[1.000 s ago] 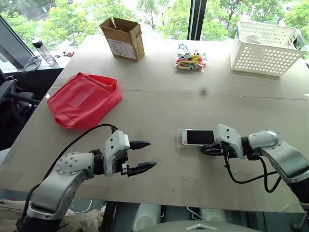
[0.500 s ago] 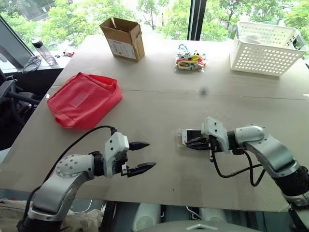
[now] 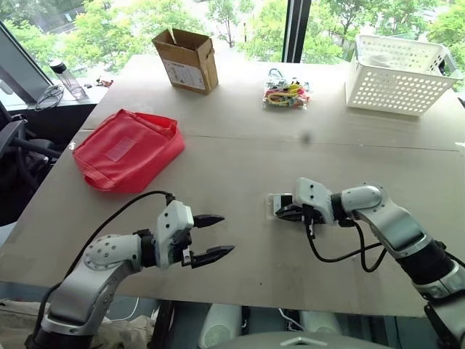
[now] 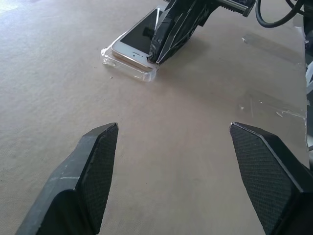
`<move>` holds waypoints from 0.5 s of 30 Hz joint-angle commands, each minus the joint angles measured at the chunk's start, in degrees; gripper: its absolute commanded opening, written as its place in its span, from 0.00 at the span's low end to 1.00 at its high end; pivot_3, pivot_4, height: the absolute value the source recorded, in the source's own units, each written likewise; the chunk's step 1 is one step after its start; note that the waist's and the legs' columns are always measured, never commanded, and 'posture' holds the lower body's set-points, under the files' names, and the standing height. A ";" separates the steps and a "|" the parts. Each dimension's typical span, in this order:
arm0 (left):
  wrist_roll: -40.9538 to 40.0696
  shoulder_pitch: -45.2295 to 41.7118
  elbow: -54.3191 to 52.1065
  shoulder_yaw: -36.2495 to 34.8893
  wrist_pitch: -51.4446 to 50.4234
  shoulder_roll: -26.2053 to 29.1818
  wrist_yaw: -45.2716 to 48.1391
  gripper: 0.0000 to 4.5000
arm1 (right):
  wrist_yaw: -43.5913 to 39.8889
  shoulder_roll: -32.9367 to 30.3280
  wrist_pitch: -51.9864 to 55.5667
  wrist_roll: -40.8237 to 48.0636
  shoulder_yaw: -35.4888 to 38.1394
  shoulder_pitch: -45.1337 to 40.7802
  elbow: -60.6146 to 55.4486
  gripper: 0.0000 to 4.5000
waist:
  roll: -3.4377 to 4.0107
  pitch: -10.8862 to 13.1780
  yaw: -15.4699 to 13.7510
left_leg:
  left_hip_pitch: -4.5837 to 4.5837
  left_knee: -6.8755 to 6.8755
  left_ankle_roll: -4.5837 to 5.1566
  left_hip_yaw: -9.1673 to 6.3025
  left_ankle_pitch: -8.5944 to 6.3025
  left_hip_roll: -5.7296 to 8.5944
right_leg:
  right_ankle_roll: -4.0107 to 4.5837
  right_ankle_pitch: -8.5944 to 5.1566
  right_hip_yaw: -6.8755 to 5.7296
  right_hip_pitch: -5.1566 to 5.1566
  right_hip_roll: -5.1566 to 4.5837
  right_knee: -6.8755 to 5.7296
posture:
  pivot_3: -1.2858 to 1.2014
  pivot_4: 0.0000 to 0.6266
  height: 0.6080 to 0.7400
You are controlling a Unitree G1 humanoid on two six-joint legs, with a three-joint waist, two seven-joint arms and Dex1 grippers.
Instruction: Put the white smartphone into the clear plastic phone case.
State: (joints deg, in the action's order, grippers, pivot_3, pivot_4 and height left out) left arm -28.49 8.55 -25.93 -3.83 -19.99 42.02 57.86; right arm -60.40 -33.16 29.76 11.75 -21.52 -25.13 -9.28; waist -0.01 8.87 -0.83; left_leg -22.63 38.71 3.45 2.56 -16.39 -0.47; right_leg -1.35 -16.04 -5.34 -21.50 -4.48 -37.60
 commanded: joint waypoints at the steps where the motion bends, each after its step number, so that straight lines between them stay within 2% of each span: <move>1: 1.39 -2.34 0.65 0.95 1.38 -1.24 -1.57 0.82 | -0.74 0.52 4.43 9.95 9.26 1.04 -4.79 0.01 | 0.00 0.09 -0.02 | -0.02 0.02 0.00 0.00 0.00 0.00 | 0.00 0.00 0.00 -0.02 -0.01 -0.04 | 0.52 0.24 0.95; 7: 6.15 -8.24 4.91 6.06 0.63 -2.67 -3.75 0.82 | 3.21 -7.00 9.48 12.65 19.33 6.28 -12.61 0.01 | 0.00 0.13 -0.21 | -0.09 0.04 0.01 -0.02 0.00 0.00 | 0.00 0.00 -0.01 -0.04 -0.03 -0.02 | 0.52 0.24 0.95; 10: 7.63 -10.77 6.54 8.07 0.71 -4.21 -4.51 0.65 | 6.69 -9.55 10.26 11.70 23.27 10.25 -15.84 0.00 | -0.02 0.15 0.00 | -0.11 0.03 0.01 -0.03 0.00 0.00 | 0.00 0.00 -0.02 -0.05 -0.03 -0.03 | 0.52 0.24 0.95; 13: 9.40 -13.92 8.49 10.49 -0.07 -6.46 -6.16 0.33 | 10.38 -12.72 11.62 9.99 27.42 16.08 -20.10 0.00 | -0.03 0.16 -0.17 | -0.14 0.03 0.01 0.00 0.00 0.00 | 0.00 0.00 0.01 -0.08 -0.04 -0.05 | 0.52 0.24 0.95; 14: 10.29 -14.80 9.30 11.42 -0.08 -7.01 -6.45 0.26 | 11.55 -13.35 12.07 9.54 28.27 17.73 -21.25 0.00 | -0.04 0.17 -0.15 | -0.14 0.03 0.01 0.00 0.00 0.00 | 0.00 0.00 0.01 -0.07 -0.03 -0.05 | 0.52 0.24 0.95; 15: 11.33 -15.78 10.25 12.52 0.11 -7.63 -6.79 0.10 | 12.82 -13.93 12.26 8.63 28.90 19.42 -22.31 0.00 | -0.04 0.17 -0.07 | -0.14 0.03 0.01 0.00 0.00 0.00 | 0.00 0.00 0.01 -0.07 -0.03 -0.05 | 0.52 0.24 0.95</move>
State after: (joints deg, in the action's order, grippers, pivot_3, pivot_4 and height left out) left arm -18.87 -5.80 -16.31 7.41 -20.37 35.24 51.91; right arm -49.94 -45.97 41.54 21.43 4.53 -7.26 -27.68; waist -0.05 9.04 -0.90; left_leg -22.75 38.74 3.46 2.58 -16.39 -0.47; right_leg -1.35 -16.04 -5.32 -21.58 -4.51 -37.67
